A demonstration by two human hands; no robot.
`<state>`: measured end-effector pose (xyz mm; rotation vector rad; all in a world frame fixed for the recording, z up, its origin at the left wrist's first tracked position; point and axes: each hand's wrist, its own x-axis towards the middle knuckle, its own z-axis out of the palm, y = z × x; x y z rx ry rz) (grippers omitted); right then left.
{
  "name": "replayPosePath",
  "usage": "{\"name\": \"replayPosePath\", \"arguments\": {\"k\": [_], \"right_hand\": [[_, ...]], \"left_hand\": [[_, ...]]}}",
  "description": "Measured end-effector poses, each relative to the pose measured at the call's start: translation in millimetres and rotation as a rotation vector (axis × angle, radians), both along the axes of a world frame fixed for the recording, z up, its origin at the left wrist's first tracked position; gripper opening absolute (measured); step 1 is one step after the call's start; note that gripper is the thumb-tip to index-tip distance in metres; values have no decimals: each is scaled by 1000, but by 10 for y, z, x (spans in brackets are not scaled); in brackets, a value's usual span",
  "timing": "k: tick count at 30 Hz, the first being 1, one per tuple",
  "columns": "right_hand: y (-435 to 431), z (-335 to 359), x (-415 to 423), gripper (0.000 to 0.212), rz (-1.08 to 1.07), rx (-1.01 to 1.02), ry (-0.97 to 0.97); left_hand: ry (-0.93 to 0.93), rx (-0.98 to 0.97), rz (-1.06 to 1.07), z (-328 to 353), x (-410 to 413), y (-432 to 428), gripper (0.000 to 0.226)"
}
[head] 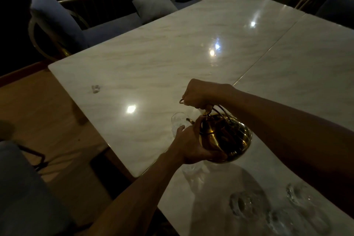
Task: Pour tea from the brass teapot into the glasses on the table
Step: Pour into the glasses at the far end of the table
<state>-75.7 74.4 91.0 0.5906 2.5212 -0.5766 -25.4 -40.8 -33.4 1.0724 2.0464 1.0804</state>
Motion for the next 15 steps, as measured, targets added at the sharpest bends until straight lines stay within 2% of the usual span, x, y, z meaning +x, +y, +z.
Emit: {"name": "replayPosePath", "arguments": {"k": [8, 15], "right_hand": [[61, 61, 82, 32, -47, -100, 28], [79, 148, 331, 34, -42, -72, 140]], "left_hand": [[38, -35, -24, -3, -37, 10, 120], [114, -70, -60, 97, -5, -10, 120]]}}
